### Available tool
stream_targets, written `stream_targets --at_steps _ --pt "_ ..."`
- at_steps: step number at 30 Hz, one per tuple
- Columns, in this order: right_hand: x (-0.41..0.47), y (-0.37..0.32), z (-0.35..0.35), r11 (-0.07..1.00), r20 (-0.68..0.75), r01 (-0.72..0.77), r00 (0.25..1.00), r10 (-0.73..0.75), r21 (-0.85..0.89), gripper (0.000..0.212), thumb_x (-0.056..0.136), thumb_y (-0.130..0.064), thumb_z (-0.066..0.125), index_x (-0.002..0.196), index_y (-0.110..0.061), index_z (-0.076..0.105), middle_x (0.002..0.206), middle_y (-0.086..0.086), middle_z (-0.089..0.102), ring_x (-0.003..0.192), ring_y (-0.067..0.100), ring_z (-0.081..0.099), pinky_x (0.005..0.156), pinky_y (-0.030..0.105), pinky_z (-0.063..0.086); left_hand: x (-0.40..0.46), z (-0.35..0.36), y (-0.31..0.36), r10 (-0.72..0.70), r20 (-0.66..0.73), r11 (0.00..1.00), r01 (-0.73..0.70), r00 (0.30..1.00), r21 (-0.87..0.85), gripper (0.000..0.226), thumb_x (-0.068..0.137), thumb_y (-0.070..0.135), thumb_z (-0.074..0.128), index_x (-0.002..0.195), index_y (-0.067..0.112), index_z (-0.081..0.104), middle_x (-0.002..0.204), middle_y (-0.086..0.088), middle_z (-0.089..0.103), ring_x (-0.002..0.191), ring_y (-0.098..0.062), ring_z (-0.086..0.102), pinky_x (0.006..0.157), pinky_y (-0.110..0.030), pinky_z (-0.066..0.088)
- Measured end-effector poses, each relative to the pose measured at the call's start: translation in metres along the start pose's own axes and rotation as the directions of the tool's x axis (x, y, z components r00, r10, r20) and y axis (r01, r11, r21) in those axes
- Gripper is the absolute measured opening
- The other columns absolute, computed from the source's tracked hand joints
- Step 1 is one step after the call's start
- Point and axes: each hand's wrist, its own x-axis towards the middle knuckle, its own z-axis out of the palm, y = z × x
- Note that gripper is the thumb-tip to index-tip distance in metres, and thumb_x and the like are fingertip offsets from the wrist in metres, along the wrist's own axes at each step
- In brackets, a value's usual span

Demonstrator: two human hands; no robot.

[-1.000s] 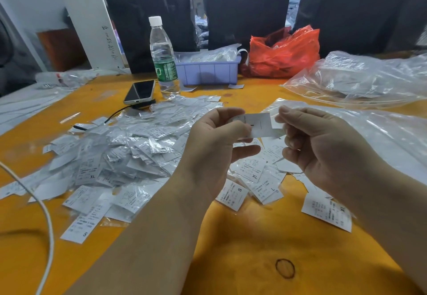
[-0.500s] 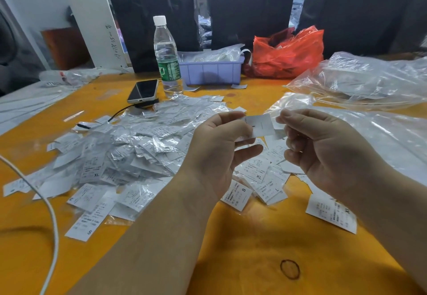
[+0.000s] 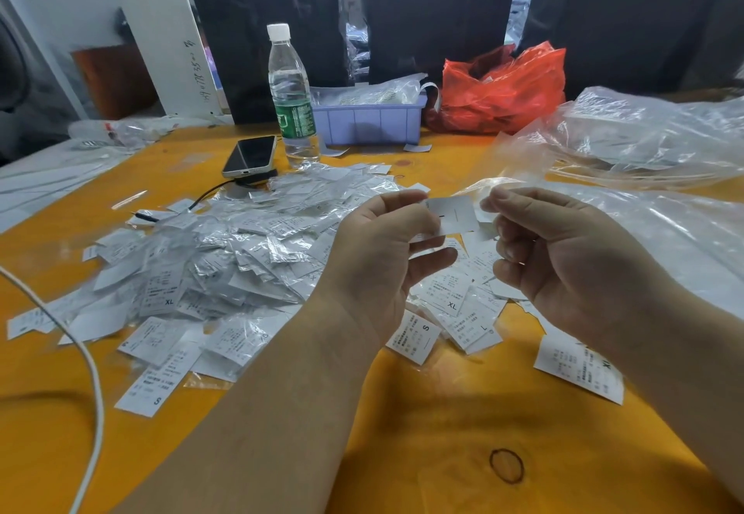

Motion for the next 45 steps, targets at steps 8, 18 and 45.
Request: stream_targets --at_steps 8,18,45 --pt "0.0001 0.003 0.0017 0.999 0.037 -0.035 0.999 0.036 -0.032 0.013 0.057 -0.026 0.078 0.064 -0.017 0.072 0.059 0.0 0.05 0.047 0.01 0.041 0.043 0.022 0.039 -0.0004 0.0018 0.0004 0.01 -0.015 1.0 -0.01 1.0 -0.015 0.024 0.083 -0.011 0.061 0.095 0.009 0.063 0.082 -0.012 0.066 0.06 -0.018 0.064 0.054 -0.026 0.055" --pt "-0.0028 0.0029 -0.0008 0.957 0.039 0.118 0.993 -0.112 -0.263 0.02 0.063 -0.033 0.074 0.068 -0.014 0.074 0.055 -0.001 0.053 0.049 0.011 0.045 0.051 0.026 0.042 -0.0011 0.0002 -0.0004 0.089 -0.047 0.992 -0.084 0.995 0.09 0.024 0.084 -0.009 0.064 0.097 0.011 0.062 0.102 -0.017 0.063 0.078 -0.024 0.065 0.059 -0.026 0.056" --pt "-0.0012 0.0065 -0.0011 0.922 -0.023 0.26 0.96 -0.278 -0.288 0.026 0.086 -0.015 0.069 0.061 -0.017 0.068 0.053 -0.005 0.051 0.05 0.01 0.044 0.051 0.026 0.042 -0.0062 0.0028 -0.0083 0.276 -0.009 0.804 -0.225 0.961 0.551 0.016 0.094 0.01 0.057 0.088 0.02 0.068 0.077 0.005 0.069 0.066 -0.01 0.065 0.059 -0.028 0.059"
